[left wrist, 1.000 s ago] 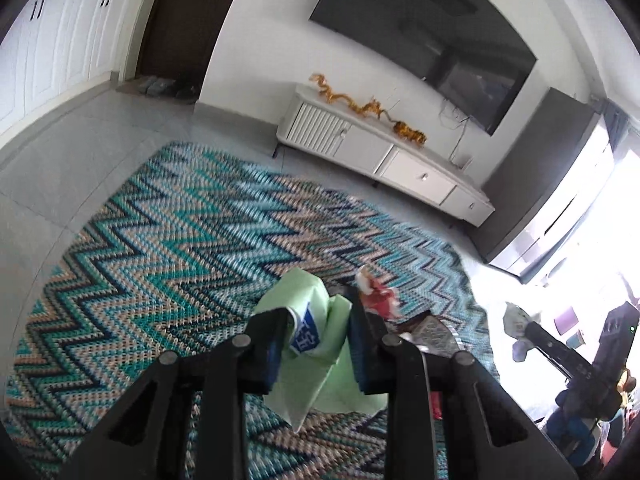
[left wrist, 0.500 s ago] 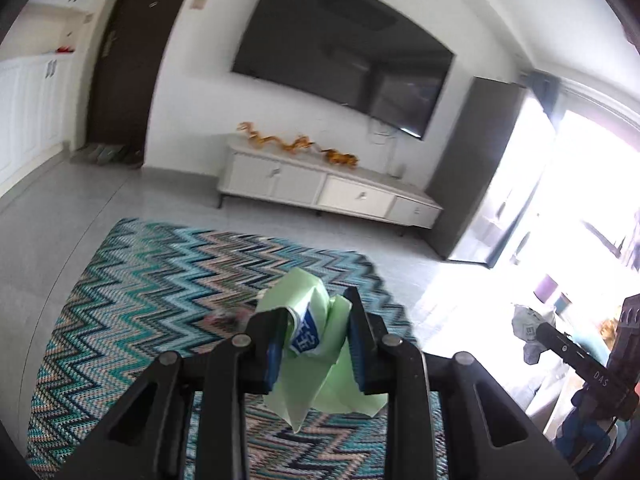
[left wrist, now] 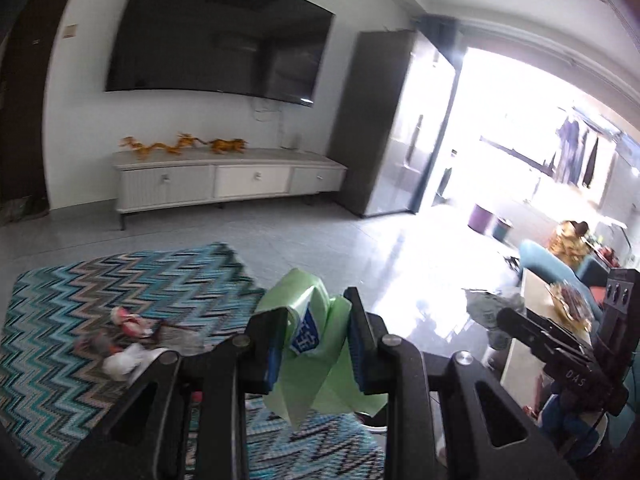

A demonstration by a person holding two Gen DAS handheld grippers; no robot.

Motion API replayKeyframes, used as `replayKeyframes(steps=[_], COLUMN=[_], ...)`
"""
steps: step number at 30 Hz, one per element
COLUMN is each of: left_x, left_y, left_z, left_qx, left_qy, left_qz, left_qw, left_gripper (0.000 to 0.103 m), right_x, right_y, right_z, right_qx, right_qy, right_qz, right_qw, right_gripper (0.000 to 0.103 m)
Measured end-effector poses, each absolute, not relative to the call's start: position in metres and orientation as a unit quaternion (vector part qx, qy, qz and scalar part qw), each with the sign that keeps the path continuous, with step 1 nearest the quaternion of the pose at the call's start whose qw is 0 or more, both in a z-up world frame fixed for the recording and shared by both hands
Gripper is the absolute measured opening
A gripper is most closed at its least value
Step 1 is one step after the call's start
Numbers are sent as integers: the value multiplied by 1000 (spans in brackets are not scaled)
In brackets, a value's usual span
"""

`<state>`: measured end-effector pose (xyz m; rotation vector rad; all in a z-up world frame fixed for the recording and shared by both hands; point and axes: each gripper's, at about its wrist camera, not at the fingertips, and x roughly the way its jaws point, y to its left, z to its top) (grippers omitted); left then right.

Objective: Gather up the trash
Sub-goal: 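Carry both items over the white bin and open both tools to drop them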

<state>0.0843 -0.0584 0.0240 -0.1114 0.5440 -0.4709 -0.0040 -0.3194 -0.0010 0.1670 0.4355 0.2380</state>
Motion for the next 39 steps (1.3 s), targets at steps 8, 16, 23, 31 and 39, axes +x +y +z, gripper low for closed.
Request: replayKeyframes(steps=[8,16,23,31,39], left_x=[135,198,227,236,224], left_y=[-182,-273,-316,-333,-301], left_z=[-12,-90,-139,-158,-120], left_qx=[3,43,44,40,49], left_qy=[339,424,472,489,439], left_qz=[-285,-298,-310,-325,-291], left_qw=[897,854,824,809,848], left_gripper=[27,29,43,57,57], right_x=[16,67,99,116,114], right_y=[-391,-446,-474,-484,-482], right_z=[-46,-132,-206,-245,-227], right_qx=[126,166,191,208,209], right_qy=[261,353,420,451,442], right_qz=[44,2,-19,-30,-37], right_qw=[956,921,887,867,872], right_gripper=[45,46,48,65,66])
